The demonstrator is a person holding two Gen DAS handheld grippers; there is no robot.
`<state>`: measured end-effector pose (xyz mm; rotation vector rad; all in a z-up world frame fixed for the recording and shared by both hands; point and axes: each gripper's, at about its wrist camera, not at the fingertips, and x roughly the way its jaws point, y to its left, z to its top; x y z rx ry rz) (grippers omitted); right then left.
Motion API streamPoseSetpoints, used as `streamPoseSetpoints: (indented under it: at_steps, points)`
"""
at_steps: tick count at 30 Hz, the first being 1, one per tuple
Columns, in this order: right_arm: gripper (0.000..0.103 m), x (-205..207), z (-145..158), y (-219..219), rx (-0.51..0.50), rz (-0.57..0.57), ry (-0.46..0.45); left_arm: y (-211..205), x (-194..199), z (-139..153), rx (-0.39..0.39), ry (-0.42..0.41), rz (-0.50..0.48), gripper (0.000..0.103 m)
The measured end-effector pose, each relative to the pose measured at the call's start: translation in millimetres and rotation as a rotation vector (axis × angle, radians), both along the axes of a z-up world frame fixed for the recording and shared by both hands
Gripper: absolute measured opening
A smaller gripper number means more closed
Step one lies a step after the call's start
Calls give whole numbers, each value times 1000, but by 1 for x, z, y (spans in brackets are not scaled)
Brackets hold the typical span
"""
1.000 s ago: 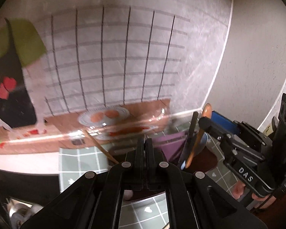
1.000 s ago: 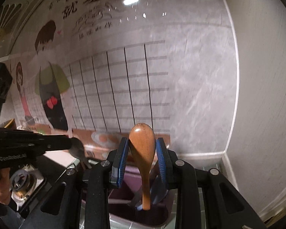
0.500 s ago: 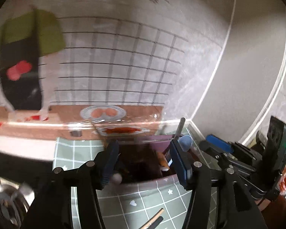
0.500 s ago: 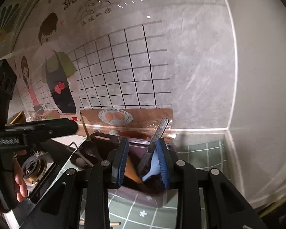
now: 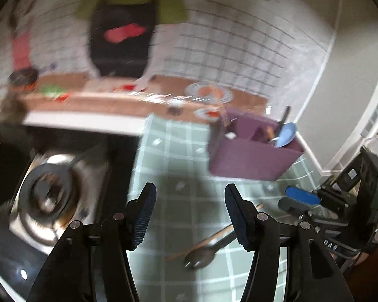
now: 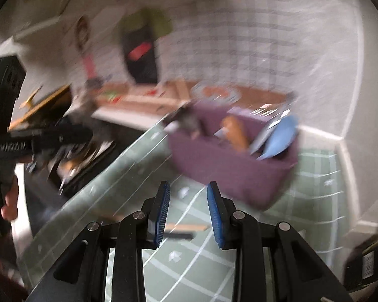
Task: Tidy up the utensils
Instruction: 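Grasp the dark black-handled spoon on the mat with the right tool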
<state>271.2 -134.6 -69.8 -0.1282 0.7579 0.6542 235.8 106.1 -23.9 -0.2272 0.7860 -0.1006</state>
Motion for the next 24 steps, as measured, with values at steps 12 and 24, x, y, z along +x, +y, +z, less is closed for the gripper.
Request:
streamPoseSetpoints:
  at_steps: [12, 24]
  points:
    - [29, -21, -60, 86, -189, 341, 118, 40, -62, -29, -44, 80, 64, 58]
    - [29, -30, -67, 62, -143, 345, 220, 33, -46, -36, -81, 95, 4, 58]
